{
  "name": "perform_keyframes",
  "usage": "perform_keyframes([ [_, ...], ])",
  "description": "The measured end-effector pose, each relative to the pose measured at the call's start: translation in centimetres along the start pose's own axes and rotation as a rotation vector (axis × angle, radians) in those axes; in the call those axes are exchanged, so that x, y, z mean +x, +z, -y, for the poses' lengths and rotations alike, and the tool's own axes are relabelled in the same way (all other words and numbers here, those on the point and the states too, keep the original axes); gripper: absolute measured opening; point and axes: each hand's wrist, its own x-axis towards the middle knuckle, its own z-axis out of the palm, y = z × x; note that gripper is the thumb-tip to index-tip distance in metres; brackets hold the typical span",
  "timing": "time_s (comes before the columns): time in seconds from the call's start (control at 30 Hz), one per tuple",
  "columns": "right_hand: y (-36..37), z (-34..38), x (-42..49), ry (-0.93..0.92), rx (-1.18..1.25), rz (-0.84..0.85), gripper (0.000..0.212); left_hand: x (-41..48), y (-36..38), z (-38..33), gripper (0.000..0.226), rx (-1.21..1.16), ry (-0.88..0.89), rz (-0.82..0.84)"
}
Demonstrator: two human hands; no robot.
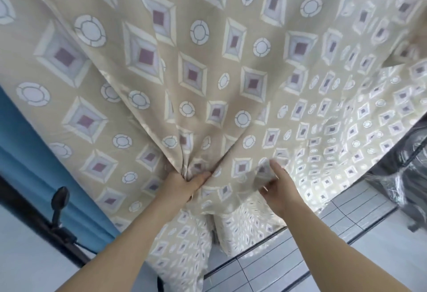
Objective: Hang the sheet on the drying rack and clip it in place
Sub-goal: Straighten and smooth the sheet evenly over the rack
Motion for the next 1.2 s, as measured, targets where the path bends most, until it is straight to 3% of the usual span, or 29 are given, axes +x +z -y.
perform_keyframes([
  [0.13,-1.0,-0.9,-0.1,-0.004,-0.356,-0.123,0.01,-0.6,0.4,0.3,0.01,0.072,-0.064,0.022],
  [0.23,-4.4,-3.4,-1.1,0.053,-0.56,-0.224,0.011,-0.1,0.7,0.9,0.03,0.161,-0.048,-0.083],
  [0.37,-7.0,-5.5,-2.4,0.144,-0.515,-0.298,0.016,0.6,1.6,2.7,0.036,0.127,-0.113,-0.153],
  [0.43,-6.9,-6.0,-2.9,0.155,-0.476,-0.288,0.019,-0.4,2.6,3.9,0.029,-0.008,-0.209,-0.066],
  [0.5,-6.8,-6.3,-3.3,0.15,-0.465,-0.286,0.021,-1.9,3.6,5.2,0.021,-0.038,-0.277,0.131],
  [0.57,-6.9,-6.5,-3.6,0.135,-0.476,-0.281,0.021,-2.5,4.1,6.7,0.023,0.024,-0.314,0.204],
  [0.77,-7.0,-7.5,-4.1,0.106,-0.579,-0.264,0.021,-1.7,3.1,8.5,0.002,0.254,-0.171,0.13],
  [0.87,-6.9,-8.6,-3.9,0.099,-0.661,-0.255,0.025,-1.5,3.0,9.4,0.026,0.388,-0.146,0.137],
  [0.97,-7.1,-10.4,-3.9,0.136,-0.687,-0.258,0.028,-1.7,3.0,10.2,0.018,0.523,-0.256,0.089],
  [1.07,-7.8,-12.7,-4.4,0.21,-0.698,-0.224,0.027,-2.0,2.5,11.8,0.034,0.585,-0.371,0.06],
  [1.2,-8.3,-13.7,-5.2,0.33,-0.649,-0.227,0.028,-2.6,2.3,12.5,0.031,0.693,-0.32,0.169],
])
